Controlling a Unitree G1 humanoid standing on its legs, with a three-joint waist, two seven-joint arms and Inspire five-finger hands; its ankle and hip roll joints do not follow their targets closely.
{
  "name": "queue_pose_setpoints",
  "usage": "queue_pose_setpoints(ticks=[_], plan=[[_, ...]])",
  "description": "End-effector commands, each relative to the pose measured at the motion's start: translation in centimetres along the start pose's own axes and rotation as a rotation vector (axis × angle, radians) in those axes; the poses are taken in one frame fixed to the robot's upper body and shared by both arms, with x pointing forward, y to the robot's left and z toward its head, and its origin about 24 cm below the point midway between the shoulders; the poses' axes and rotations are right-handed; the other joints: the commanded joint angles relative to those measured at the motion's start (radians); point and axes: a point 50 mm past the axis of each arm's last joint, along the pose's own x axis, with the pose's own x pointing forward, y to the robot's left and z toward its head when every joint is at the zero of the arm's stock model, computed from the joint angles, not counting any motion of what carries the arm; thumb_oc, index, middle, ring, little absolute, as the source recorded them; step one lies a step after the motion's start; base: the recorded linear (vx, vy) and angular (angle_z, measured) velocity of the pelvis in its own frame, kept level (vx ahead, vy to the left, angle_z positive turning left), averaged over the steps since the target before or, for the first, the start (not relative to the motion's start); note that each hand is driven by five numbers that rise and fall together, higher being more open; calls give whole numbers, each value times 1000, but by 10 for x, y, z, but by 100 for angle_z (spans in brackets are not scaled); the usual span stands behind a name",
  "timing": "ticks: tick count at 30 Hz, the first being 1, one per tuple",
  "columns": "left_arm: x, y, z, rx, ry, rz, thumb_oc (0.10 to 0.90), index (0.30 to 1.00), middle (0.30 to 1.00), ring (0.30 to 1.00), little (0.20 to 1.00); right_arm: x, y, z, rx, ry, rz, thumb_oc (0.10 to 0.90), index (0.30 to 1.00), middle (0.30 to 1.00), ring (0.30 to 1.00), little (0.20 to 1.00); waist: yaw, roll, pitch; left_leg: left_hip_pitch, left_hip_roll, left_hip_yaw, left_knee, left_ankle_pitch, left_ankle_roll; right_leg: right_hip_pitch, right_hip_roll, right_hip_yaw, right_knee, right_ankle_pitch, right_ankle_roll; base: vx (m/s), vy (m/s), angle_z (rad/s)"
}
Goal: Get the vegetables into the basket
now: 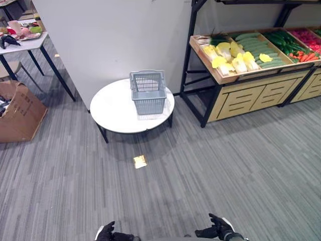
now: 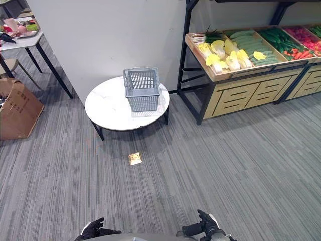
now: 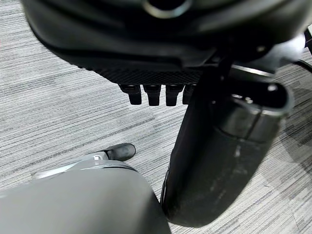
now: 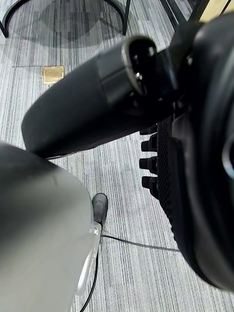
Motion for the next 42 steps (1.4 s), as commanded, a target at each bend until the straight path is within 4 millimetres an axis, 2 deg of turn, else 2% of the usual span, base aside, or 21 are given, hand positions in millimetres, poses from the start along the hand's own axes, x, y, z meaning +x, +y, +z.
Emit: queue_pose_setpoints(ticks=[1,22,35,38,39,41,42], plan=[[1,-8,9,2,-26,-12,900,1000,1000,1000,1000,0,-5,-1,-48,4,-19,900,1000,1000,1000,1000,-3,-17,34,3,31,-38,1,-28,-9,-35,-56,12,-2,51,75,0,0,0],[1,-10,8,3,-19,-29,900,1000,1000,1000,1000,0,-7,-1,1,12,-5,900,1000,1000,1000,1000,-5,-13,36,12,39,-31,1,-29,-12,-35,-49,18,-2,49,72,0,0,0],[2,-8,16,-1,-42,-28,900,1000,1000,1000,1000,1,-16,10,40,-26,-26,900,1000,1000,1000,1000,-4,-8,60,-6,51,-39,1,-17,-19,-49,-37,14,-1,44,66,1,-5,0],[3,-6,19,-13,-49,-21,900,1000,1000,1000,1000,2,-20,14,43,-37,-36,900,1000,1000,1000,1000,-5,-2,75,-16,60,-42,1,-10,-20,-75,-30,17,38,27,59,-29,-68,-1],[4,-1,25,-33,-61,0,900,1000,1000,1000,1000,3,-25,22,55,-64,-54,900,1000,1000,1000,1000,-8,6,97,-34,80,-45,1,6,-19,-152,-6,36,156,-18,46,-77,-114,-5],[5,1,28,-36,-70,7,900,1000,1000,1000,1000,3,-28,25,43,-69,-61,900,1000,1000,1000,1000,-8,9,107,-44,87,-48,6,16,-19,-177,7,39,188,-35,35,-17,-160,-7],[5,3,29,-52,-73,14,900,1000,1000,1000,1000,3,-32,25,32,-70,-68,900,1000,1000,1000,1000,-6,5,117,-65,93,-54,56,19,-21,-180,16,38,197,-42,23,37,-162,-4]])
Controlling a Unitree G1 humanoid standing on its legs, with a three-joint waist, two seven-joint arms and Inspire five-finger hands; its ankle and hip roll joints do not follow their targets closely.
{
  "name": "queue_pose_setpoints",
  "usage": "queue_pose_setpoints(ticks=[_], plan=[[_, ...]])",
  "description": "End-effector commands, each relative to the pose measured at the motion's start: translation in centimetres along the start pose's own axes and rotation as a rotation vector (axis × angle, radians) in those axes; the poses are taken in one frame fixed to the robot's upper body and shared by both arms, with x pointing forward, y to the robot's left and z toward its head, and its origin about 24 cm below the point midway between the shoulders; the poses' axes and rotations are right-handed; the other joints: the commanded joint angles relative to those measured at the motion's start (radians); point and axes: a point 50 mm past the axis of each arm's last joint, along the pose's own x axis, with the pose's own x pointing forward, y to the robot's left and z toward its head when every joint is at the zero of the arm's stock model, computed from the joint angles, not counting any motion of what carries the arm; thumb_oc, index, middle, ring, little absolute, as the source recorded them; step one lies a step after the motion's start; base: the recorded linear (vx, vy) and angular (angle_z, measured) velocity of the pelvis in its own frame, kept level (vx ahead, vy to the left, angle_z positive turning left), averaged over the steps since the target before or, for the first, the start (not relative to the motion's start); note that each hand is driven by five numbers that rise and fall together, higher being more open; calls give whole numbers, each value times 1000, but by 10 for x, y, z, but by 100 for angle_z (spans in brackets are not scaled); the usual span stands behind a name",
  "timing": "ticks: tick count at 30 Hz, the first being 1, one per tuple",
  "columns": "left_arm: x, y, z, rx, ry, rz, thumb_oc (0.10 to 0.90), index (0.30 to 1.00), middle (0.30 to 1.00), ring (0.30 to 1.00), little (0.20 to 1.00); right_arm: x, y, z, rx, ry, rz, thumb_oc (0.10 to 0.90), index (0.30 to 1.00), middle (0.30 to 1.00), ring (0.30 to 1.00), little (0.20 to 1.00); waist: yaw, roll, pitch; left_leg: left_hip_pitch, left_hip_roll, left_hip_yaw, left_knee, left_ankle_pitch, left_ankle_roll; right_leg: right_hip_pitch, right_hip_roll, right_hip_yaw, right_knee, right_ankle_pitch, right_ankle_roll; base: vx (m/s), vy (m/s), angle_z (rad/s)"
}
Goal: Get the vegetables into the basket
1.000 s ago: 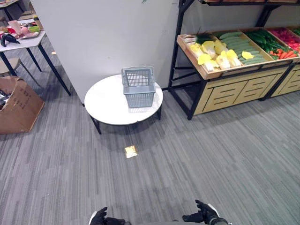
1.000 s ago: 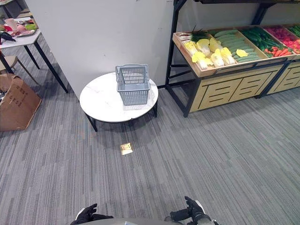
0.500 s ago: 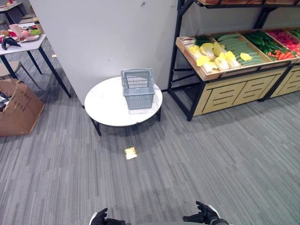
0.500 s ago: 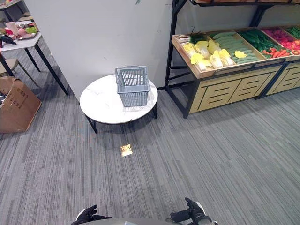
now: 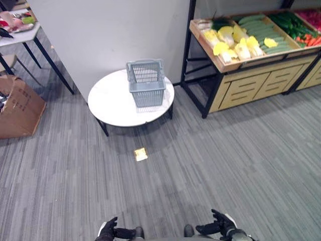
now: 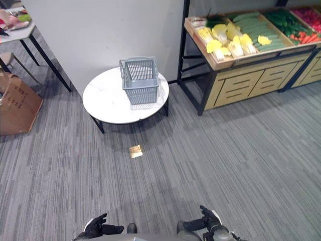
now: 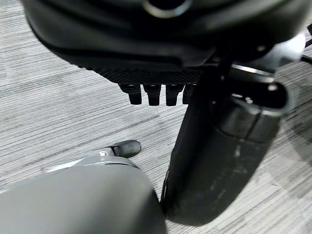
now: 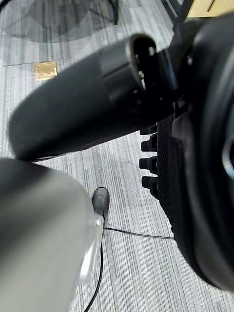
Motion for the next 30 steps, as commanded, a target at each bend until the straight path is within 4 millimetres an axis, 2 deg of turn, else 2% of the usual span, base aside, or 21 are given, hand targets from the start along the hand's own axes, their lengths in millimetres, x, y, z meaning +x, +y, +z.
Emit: queue_pose_setpoints(ticks=[1,2,3,6,7,11,12,13,14,16,20,21,22,23,24,25,26,28,29,30], plan=[[2,7,8,-8,-20,22,900,1000,1000,1000,1000,-1,-14,0,-15,0,-36,900,1000,1000,1000,1000,-4,-42,41,19,46,-58,54,-9,4,-35,-31,24,69,0,39,28,-120,0],[2,7,8,-8,-20,22,900,1000,1000,1000,1000,-1,-14,0,-15,0,-36,900,1000,1000,1000,1000,-4,-42,41,19,46,-58,54,-9,4,-35,-31,24,69,0,39,7,-70,3],[2,7,11,-15,-31,23,900,1000,1000,1000,1000,-1,-16,1,-22,-4,-40,900,1000,1000,1000,1000,-3,-44,51,-4,49,-68,103,-6,2,-32,-26,24,73,-3,31,15,-188,6],[4,5,21,-44,-63,18,900,1000,1000,1000,1000,-3,-28,-1,-13,-6,-79,900,1000,1000,1000,1000,1,-53,96,-123,12,-92,349,18,-11,-6,-29,2,83,-28,-2,56,-217,32],[4,5,22,-54,-67,19,900,1000,1000,1000,1000,-4,-30,-2,-11,-5,-88,900,1000,1000,1000,1000,5,-54,104,-142,0,-109,370,32,-11,1,-30,-2,89,-33,-4,105,-101,36],[4,7,28,-46,-95,26,900,1000,1000,1000,1000,-4,-39,0,-12,-10,-119,900,1000,1000,1000,1000,15,-47,121,-257,-9,-85,251,58,3,28,-37,-4,77,-56,5,179,18,27],[4,6,27,-32,-92,26,900,1000,1000,1000,1000,-4,-40,1,-19,-10,-122,900,1000,1000,1000,1000,21,-38,122,-291,6,-74,205,98,0,41,-33,1,72,-65,8,170,70,5],[4,6,27,-32,-92,26,900,1000,1000,1000,1000,-4,-40,0,-19,-10,-122,900,1000,1000,1000,1000,21,-40,123,-287,3,-72,202,99,0,43,-36,1,73,-67,9,335,111,2],[4,7,24,-25,-85,29,900,1000,1000,1000,1000,-5,-40,-2,-27,1,-126,900,1000,1000,1000,1000,38,-30,119,-330,18,-58,119,153,-11,92,-29,16,54,-79,17,377,102,8],[3,10,15,-43,-58,43,900,1000,1000,1000,1000,-5,-38,-6,-28,15,-120,900,1000,1000,1000,1000,65,-32,94,-334,14,-75,30,183,-24,172,-31,65,26,-102,33,584,177,-11],[2,10,15,-43,-58,43,900,1000,1000,1000,1000,-5,-38,-6,-28,15,-119,900,1000,1000,1000,1000,66,-34,96,-330,12,-73,30,183,-23,175,-34,65,25,-103,33,152,65,-78],[1,9,9,-41,-38,37,900,1000,1000,1000,1000,-6,-34,-11,-27,29,-105,900,1000,1000,1000,1000,69,-39,70,-305,11,-88,40,177,-5,197,-48,82,28,-109,48,634,468,-56],[2,15,13,-5,-47,46,900,1000,1000,1000,1000,-5,-28,-9,-16,21,-85,900,1000,1000,1000,1000,57,-86,57,-298,-31,-24,111,116,43,176,-123,129,81,8,99,634,468,-44],[2,15,13,-5,-47,46,900,1000,1000,1000,1000,-5,-28,-9,-16,21,-85,900,1000,1000,1000,1000,58,-86,56,-299,-31,-23,111,116,43,176,-123,129,81,9,99,441,367,-40],[3,17,15,-5,-57,46,900,1000,1000,1000,1000,-4,-27,-8,-23,20,-78,900,1000,1000,1000,1000,57,-94,55,-298,-39,-15,130,99,52,168,-135,138,87,44,105,169,118,-54],[3,18,17,-5,-66,49,900,1000,1000,1000,1000,-4,-25,-7,-32,19,-71,900,1000,1000,1000,1000,58,-103,51,-309,-48,-7,161,76,62,157,-150,149,96,90,111,333,260,-45],[3,22,24,-11,-95,55,900,1000,1000,1000,1000,-2,-23,0,-40,-2,-59,900,1000,1000,1000,1000,67,-116,48,-328,-68,7,205,35,79,137,-173,158,123,183,122,302,242,-35],[4,26,32,-13,-115,67,900,1000,1000,1000,1000,0,-21,8,-49,-27,-55,900,1000,1000,1000,1000,75,-120,53,-323,-78,9,206,12,97,94,-177,149,189,241,128,218,212,-35],[5,26,36,-19,-130,68,900,1000,1000,1000,1000,1,-21,15,-59,-49,-52,900,1000,1000,1000,1000,78,-115,60,-313,-83,10,201,-1,108,67,-182,133,238,270,121,234,315,-16],[5,28,41,-25,-141,73,900,1000,1000,1000,1000,3,-18,28,-69,-93,-47,900,1000,1000,1000,1000,78,-100,78,-280,-89,8,185,-19,127,26,-179,96,342,301,109,180,248,-1]])
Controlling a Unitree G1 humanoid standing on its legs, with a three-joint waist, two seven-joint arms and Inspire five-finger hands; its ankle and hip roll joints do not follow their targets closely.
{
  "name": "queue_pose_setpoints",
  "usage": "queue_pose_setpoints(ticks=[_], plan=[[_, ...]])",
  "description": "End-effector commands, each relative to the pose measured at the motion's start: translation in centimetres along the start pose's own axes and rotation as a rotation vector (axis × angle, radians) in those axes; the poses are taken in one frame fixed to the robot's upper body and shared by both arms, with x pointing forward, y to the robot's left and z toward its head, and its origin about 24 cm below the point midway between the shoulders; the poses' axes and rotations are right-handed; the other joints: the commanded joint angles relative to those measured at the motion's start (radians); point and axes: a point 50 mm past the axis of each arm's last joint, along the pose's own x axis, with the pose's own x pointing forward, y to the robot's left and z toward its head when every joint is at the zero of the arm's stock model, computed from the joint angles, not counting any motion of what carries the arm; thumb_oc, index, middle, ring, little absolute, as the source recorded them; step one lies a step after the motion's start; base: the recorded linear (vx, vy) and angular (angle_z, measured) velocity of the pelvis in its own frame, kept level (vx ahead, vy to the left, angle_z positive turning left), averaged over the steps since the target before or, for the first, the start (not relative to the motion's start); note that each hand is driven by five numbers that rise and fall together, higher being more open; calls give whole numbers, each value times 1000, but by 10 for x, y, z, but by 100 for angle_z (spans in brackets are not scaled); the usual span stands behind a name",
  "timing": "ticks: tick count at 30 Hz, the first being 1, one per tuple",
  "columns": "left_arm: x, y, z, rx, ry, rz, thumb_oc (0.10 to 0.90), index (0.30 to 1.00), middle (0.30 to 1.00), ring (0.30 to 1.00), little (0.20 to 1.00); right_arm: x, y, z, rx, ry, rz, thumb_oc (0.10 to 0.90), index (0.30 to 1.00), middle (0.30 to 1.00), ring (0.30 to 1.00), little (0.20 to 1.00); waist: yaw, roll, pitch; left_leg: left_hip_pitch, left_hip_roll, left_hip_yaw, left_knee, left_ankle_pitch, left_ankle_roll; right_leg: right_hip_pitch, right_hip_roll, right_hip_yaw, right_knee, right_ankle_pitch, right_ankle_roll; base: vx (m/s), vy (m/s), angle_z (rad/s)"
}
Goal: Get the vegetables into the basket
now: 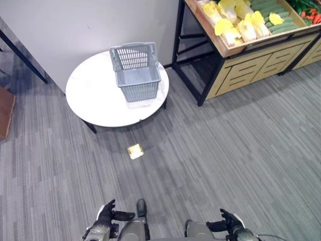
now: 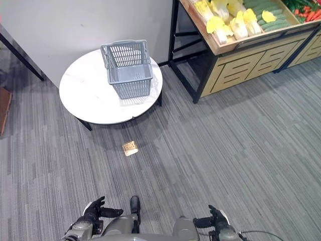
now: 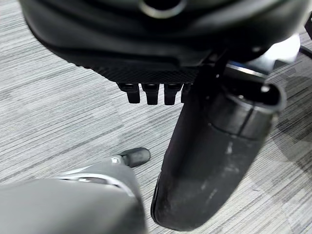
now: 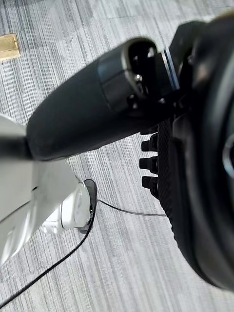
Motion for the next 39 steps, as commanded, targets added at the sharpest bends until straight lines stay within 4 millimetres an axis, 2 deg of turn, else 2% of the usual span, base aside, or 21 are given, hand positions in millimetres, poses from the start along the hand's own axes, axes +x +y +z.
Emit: queue_pose_setpoints(ticks=[1,4,6,7,8,9,11,12,15,18,19,23,24,26,29,32,33,34,37,38,39], plan=[[-1,16,1,16,-36,39,900,1000,1000,1000,1000,2,-2,28,-54,-120,12,900,1000,1000,1000,1000,18,0,36,-100,47,-73,40,69,1,144,-48,-24,-62,415,36,205,251,5],[0,17,6,2,-41,47,900,1000,1000,1000,1000,3,2,41,-47,-163,17,900,1000,1000,1000,1000,8,15,59,-15,29,-72,3,37,21,48,-45,-90,21,397,25,221,175,9],[1,18,6,0,-36,51,900,1000,1000,1000,1000,3,4,52,-41,-205,25,900,1000,1000,1000,1000,-21,21,86,67,28,-81,-28,14,10,-71,1,-144,-58,271,6,331,91,-16],[1,18,6,0,-36,51,900,1000,1000,1000,1000,3,4,52,-41,-206,24,900,1000,1000,1000,1000,-21,22,86,65,29,-81,-29,15,10,-71,2,-145,-60,273,5,276,-37,-28],[0,15,5,2,-32,46,900,1000,1000,1000,1000,3,4,55,-33,-218,17,900,1000,1000,1000,1000,-36,18,92,100,23,-89,-37,-3,0,-97,10,-162,-162,257,12,367,-91,-5],[0,13,4,2,-27,43,900,1000,1000,1000,1000,4,4,60,-26,-234,11,900,1000,1000,1000,1000,-57,13,104,147,17,-101,-48,-23,-14,-112,8,-171,-290,281,29,507,-138,25],[0,11,0,16,-13,35,900,1000,1000,1000,1000,3,5,59,-34,-237,18,900,1000,1000,1000,1000,-84,8,99,199,15,-121,-54,-42,-28,-158,7,-169,-419,330,52,535,-178,57],[-2,9,-9,34,20,18,900,1000,1000,1000,1000,2,4,55,-60,-234,32,900,1000,1000,1000,1000,-106,17,92,253,20,-147,-46,-70,-39,-166,21,-134,-427,346,61,431,-154,73],[-4,3,-17,10,43,5,900,1000,1000,1000,1000,1,0,49,-84,-218,30,900,1000,1000,1000,1000,-97,24,69,278,27,-167,-3,-85,-61,-116,24,-151,-416,338,36,350,-199,114],[-5,2,-20,-1,54,6,900,1000,1000,1000,1000,1,-4,54,-95,-232,27,900,1000,1000,1000,1000,-98,38,59,271,48,-182,21,-66,-79,-113,44,-168,-385,317,16,166,-197,27],[-5,1,-19,-25,46,8,900,1000,1000,1000,1000,0,-10,57,-96,-249,13,900,1000,1000,1000,1000,-98,58,52,277,73,-200,22,-42,-93,-127,63,-185,-325,265,-2,157,-177,-8],[-4,-3,-16,-18,32,-1,900,1000,1000,1000,1000,0,-16,60,-71,-261,-8,900,1000,1000,1000,1000,-107,76,51,272,94,-217,43,-11,-108,-138,80,-191,-273,219,-22,144,-163,-10],[-4,-4,-13,-12,24,-5,900,1000,1000,1000,1000,0,-18,61,-64,-262,-13,900,1000,1000,1000,1000,-111,81,52,264,99,-227,80,11,-117,-140,89,-188,-252,198,-34,160,-164,17],[-2,-6,-2,-14,-13,-9,900,1000,1000,1000,1000,0,-25,54,-65,-238,-39,900,1000,1000,1000,1000,-106,73,76,175,89,-245,262,111,-135,-99,94,-183,-250,160,-73,221,-260,25],[0,-7,7,-8,-42,-10,900,1000,1000,1000,1000,-1,-31,43,-43,-201,-68,900,1000,1000,1000,1000,-106,59,92,101,88,-209,355,152,-132,-58,81,-192,-262,146,-91,145,-148,17],[1,-10,14,9,-67,-15,900,1000,1000,1000,1000,-1,-36,35,-39,-165,-90,900,1000,1000,1000,1000,-99,56,107,-7,83,-138,286,97,-114,-8,61,-200,-290,133,-80,139,-31,32],[1,-10,14,9,-67,-15,900,1000,1000,1000,1000,-1,-36,35,-39,-165,-90,900,1000,1000,1000,1000,-98,56,109,-5,83,-137,289,93,-114,-6,62,-199,-289,131,-79,210,73,25],[1,-11,15,19,-74,-14,900,1000,1000,1000,1000,-1,-39,32,-35,-147,-103,900,1000,1000,1000,1000,-89,61,109,-52,92,-111,187,63,-108,16,57,-192,-305,119,-65,252,130,21],[0,-7,10,14,-62,4,900,1000,1000,1000,1000,-1,-38,28,-36,-133,-110,900,1000,1000,1000,1000,-62,70,107,-90,134,-100,31,153,-127,76,67,-167,-328,103,-50,319,156,-1],[0,-5,6,15,-45,9,900,1000,1000,1000,1000,-1,-38,25,-41,-121,-107,900,1000,1000,1000,1000,-52,71,101,-89,137,-115,8,170,-131,95,69,-153,-333,97,-46,330,182,-52],[-2,-3,-1,12,-28,14,900,1000,1000,1000,1000,-1,-37,25,-43,-122,-104,900,1000,1000,1000,1000,-49,69,92,-70,131,-120,-3,156,-125,108,69,-136,-336,91,-39,320,214,-76]])
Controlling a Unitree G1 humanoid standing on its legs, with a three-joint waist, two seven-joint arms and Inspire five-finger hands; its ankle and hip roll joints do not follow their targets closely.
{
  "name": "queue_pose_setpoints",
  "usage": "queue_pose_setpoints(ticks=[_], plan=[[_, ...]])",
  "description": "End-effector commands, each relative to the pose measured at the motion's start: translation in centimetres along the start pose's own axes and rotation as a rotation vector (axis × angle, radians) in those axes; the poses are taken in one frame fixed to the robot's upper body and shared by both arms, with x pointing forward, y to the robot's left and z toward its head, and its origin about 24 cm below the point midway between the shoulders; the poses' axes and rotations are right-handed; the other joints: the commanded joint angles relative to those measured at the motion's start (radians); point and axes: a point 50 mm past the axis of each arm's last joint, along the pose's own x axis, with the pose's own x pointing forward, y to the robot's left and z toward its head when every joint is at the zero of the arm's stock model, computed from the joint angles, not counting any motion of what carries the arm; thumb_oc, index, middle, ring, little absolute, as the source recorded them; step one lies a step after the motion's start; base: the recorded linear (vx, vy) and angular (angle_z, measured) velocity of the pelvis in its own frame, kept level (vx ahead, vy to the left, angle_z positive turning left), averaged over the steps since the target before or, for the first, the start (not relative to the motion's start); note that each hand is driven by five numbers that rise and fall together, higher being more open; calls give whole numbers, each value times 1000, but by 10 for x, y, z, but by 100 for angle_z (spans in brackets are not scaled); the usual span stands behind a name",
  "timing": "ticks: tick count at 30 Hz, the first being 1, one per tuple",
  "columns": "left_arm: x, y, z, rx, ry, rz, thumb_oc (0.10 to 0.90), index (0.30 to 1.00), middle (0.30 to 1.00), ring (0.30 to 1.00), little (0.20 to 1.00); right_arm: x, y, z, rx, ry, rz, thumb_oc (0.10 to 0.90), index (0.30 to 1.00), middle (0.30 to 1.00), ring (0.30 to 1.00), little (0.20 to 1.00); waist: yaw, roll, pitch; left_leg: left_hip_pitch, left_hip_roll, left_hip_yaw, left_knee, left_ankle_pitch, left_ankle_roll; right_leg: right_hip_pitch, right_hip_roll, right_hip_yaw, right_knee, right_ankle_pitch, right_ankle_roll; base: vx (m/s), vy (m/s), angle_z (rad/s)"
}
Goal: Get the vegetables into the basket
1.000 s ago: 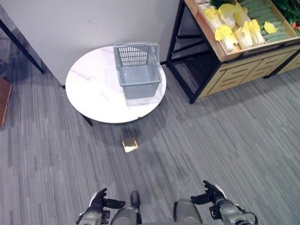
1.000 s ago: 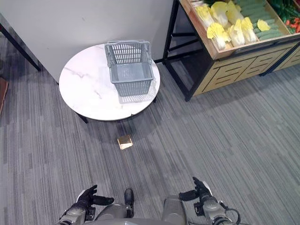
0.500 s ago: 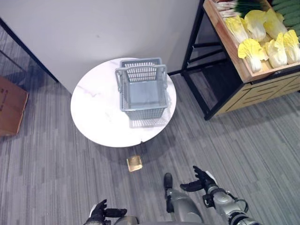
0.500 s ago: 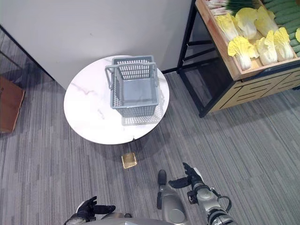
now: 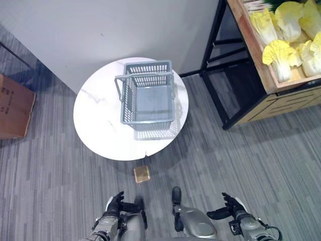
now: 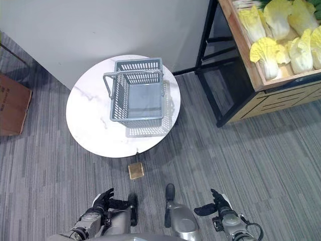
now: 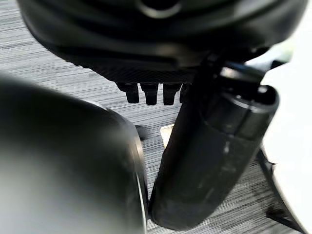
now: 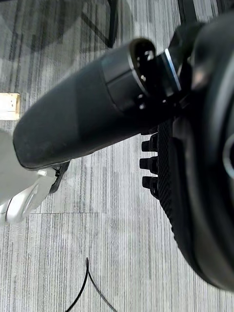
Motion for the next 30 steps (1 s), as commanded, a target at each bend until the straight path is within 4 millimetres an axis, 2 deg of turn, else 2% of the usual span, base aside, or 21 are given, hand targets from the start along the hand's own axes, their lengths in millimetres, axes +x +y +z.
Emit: queue_pose_setpoints(ticks=[1,3,4,8,9,13,14,18,20,24,25,27,28,29,30], plan=[[-8,22,-28,63,47,62,900,1000,1000,1000,1000,-4,-11,-5,4,-30,-34,900,1000,1000,1000,1000,5,-5,-47,-13,-28,-19,119,24,65,2,-143,94,189,-74,144,263,216,-87],[-8,23,-30,75,56,61,900,1000,1000,1000,1000,-4,-9,-7,-13,-21,-27,900,1000,1000,1000,1000,7,-7,-60,16,-46,-1,99,10,84,4,-157,106,199,-71,157,234,276,-87],[-9,25,-31,107,61,59,900,1000,1000,1000,1000,-4,-8,-8,-13,-17,-27,900,1000,1000,1000,1000,4,-20,-69,39,-67,27,101,-16,104,9,-184,126,199,-44,179,236,340,-61],[-7,32,-26,119,43,73,900,1000,1000,1000,1000,-4,1,-8,-10,-13,-2,900,1000,1000,1000,1000,8,-39,-89,72,-102,59,82,-42,131,3,-223,150,189,46,211,129,205,-18],[-7,32,-26,119,43,73,900,1000,1000,1000,1000,-4,1,-8,-10,-13,-2,900,1000,1000,1000,1000,8,-39,-88,73,-103,60,82,-42,131,3,-223,150,189,46,211,58,115,-17],[-7,38,-26,118,53,98,900,1000,1000,1000,1000,-2,13,0,-4,-36,30,900,1000,1000,1000,1000,13,-51,-101,112,-136,75,48,-65,159,-14,-249,165,227,129,234,84,184,10],[-7,38,-26,118,53,98,900,1000,1000,1000,1000,-2,13,0,-4,-36,30,900,1000,1000,1000,1000,14,-52,-101,112,-136,75,48,-65,159,-14,-249,165,227,129,234,73,160,-2],[-9,42,-32,128,78,98,900,1000,1000,1000,1000,-2,18,6,-8,-58,47,900,1000,1000,1000,1000,12,-49,-92,147,-144,75,32,-71,179,-48,-244,168,341,192,235,39,72,-7],[-10,43,-35,127,89,100,900,1000,1000,1000,1000,-1,19,8,-3,-67,52,900,1000,1000,1000,1000,9,-42,-86,168,-138,68,22,-72,179,-67,-231,172,384,192,233,47,37,-2],[-11,46,-38,118,103,113,900,1000,1000,1000,1000,-1,23,10,-9,-73,60,900,1000,1000,1000,1000,8,-45,-89,192,-118,73,1,-72,165,-89,-258,126,323,182,234,66,-78,2],[-10,48,-37,110,101,124,900,1000,1000,1000,1000,-1,25,12,-15,-82,63,900,1000,1000,1000,1000,7,-50,-94,194,-95,67,-11,-67,144,-106,-279,99,220,167,241,80,-185,-4],[-10,49,-37,113,106,132,900,1000,1000,1000,1000,-1,27,14,-12,-86,64,900,1000,1000,1000,1000,0,-57,-97,196,-78,52,-16,-65,125,-119,-281,116,151,174,248,93,-269,-4],[-10,51,-36,119,105,142,900,1000,1000,1000,1000,-1,28,16,-13,-96,69,900,1000,1000,1000,1000,-4,-70,-101,200,-63,36,-16,-71,108,-128,-275,143,116,170,254,89,-278,14],[-11,51,-38,109,112,145,900,1000,1000,1000,1000,-1,29,15,-17,-97,76,900,1000,1000,1000,1000,0,-75,-105,203,-58,31,-16,-65,101,-112,-274,134,97,146,252,64,-279,25],[-11,51,-39,106,114,145,900,1000,1000,1000,1000,-1,29,15,-21,-97,75,900,1000,1000,1000,1000,3,-80,-106,200,-55,30,-16,-62,97,-106,-272,122,91,150,253,11,-216,37]])
